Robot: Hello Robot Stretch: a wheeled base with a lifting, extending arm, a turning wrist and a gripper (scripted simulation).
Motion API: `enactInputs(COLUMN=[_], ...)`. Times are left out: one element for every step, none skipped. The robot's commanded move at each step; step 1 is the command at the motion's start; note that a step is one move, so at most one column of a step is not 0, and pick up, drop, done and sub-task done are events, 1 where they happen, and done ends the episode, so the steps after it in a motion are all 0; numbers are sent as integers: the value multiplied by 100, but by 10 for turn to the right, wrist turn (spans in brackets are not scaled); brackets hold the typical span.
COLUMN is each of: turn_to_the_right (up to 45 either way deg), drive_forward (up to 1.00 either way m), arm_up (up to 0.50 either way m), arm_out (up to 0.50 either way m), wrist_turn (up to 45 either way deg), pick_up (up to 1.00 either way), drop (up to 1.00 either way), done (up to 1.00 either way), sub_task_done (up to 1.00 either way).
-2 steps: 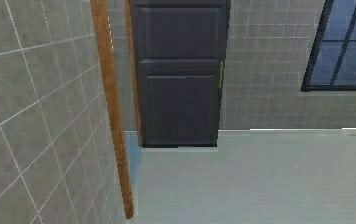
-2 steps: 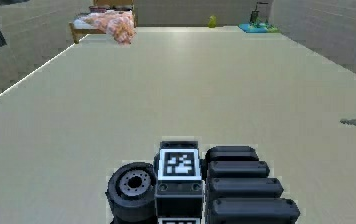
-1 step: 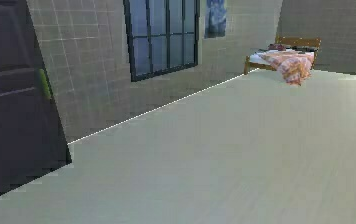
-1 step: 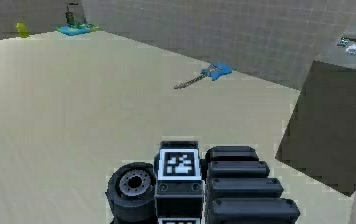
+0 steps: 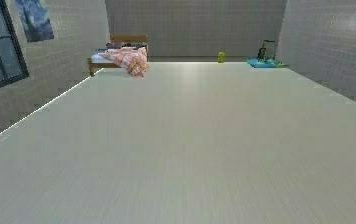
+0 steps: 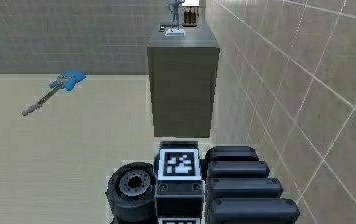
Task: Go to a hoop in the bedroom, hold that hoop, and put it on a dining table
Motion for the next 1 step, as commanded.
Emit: enactInputs(turn_to_the_right=[0], drive_forward=[25], arm_up=[0], arm_out=[0], wrist_turn=[0], pick_up=[0], drop=[0], done=[0], sub_task_done=[0])
